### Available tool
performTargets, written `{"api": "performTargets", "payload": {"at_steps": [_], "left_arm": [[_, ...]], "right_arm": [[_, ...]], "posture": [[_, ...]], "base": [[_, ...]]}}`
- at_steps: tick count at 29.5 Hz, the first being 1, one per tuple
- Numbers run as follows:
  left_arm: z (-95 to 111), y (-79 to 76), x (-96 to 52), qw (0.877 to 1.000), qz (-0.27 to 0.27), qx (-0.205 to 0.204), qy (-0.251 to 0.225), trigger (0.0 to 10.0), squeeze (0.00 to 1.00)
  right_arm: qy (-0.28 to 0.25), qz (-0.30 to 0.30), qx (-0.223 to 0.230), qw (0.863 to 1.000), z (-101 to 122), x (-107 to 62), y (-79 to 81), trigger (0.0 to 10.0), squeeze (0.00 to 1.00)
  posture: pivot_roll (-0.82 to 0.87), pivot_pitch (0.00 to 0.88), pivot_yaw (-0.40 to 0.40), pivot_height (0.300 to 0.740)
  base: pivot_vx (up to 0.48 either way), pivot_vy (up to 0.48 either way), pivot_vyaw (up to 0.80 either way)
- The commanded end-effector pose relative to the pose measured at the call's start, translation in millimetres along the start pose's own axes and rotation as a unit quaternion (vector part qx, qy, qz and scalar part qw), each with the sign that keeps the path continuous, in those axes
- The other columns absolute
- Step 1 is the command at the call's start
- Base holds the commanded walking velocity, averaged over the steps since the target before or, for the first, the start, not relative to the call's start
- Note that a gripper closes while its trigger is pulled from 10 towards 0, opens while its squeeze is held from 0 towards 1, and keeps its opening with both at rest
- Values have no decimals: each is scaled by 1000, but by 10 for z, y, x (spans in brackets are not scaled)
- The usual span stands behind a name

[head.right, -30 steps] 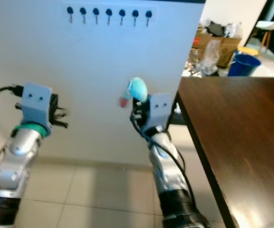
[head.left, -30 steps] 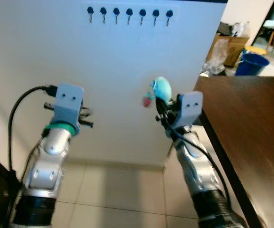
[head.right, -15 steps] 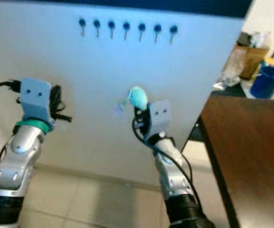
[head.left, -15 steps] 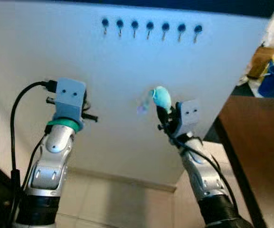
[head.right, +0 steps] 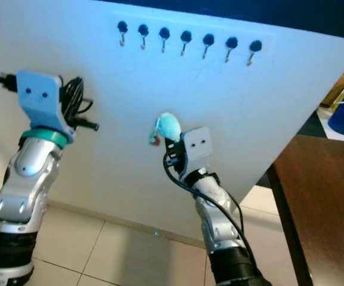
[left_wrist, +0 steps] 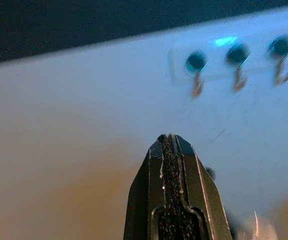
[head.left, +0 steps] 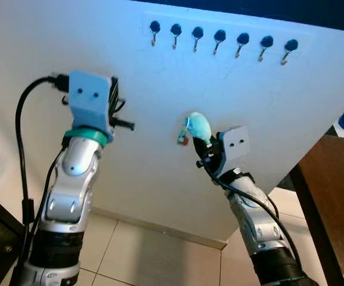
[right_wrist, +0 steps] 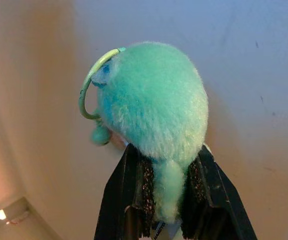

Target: Hang keys on a hook

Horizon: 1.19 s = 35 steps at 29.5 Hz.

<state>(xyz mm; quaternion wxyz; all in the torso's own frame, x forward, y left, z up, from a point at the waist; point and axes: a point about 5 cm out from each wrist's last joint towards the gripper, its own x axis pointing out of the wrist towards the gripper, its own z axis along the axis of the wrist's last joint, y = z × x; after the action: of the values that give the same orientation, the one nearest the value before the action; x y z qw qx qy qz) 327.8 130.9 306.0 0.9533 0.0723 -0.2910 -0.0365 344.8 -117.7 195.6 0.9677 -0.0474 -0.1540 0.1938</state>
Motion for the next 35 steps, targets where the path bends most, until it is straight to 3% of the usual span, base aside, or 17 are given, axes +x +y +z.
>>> {"api": "performTargets", "payload": {"at_steps": [1,8,10,14,20,23,24,26,30,32,33,35], "left_arm": [[-3,-59,40,1000,-16,4,7,10000,0],[26,-93,184,999,-32,24,3,10000,0],[5,-210,290,999,-43,20,5,10000,0],[-48,-274,373,999,-38,25,10,10000,0],[-101,-263,367,999,-37,33,15,10000,0],[-164,-181,151,998,-52,31,26,10000,0],[-164,-181,151,998,-52,31,26,10000,0],[-258,-117,-87,995,-72,38,51,10000,0],[-326,-98,-217,993,-87,46,66,10000,0],[-457,-13,-571,990,-69,39,117,10000,0],[-457,-13,-571,990,-69,39,117,10000,0],[-490,51,-793,988,-40,22,150,10000,0]], "right_arm": [[-9,18,8,1000,7,-31,68,10000,0],[-24,-10,9,1000,30,-38,10,10000,0],[-34,-58,15,998,41,-30,-110,10000,0],[-52,-87,16,995,94,-2,-145,10000,0],[-83,-92,12,992,237,41,-126,10000,0],[-98,-85,17,991,307,26,-113,10000,0],[-98,-85,17,991,307,26,-113,10000,0],[-103,-84,14,991,325,-2,-117,10000,0],[-106,-85,10,991,330,-16,-124,10000,0],[-107,-94,4,990,353,-106,-155,10000,0],[-107,-94,4,990,353,-106,-155,10000,0],[-98,-97,2,990,333,-228,-157,10000,0]], "posture": [[75,53,84,740],[81,49,95,740],[90,44,112,740],[80,40,118,740],[67,37,122,740],[68,39,118,740],[68,39,118,740],[73,35,109,740],[72,34,107,740],[67,36,88,740],[67,36,88,740],[63,43,77,740]], "base": [[0,0,0],[0,0,0],[0,0,0],[0,0,0],[0,0,0],[0,0,0],[0,0,0],[0,0,0],[0,0,0],[0,0,0],[0,0,0],[0,0,0]]}}
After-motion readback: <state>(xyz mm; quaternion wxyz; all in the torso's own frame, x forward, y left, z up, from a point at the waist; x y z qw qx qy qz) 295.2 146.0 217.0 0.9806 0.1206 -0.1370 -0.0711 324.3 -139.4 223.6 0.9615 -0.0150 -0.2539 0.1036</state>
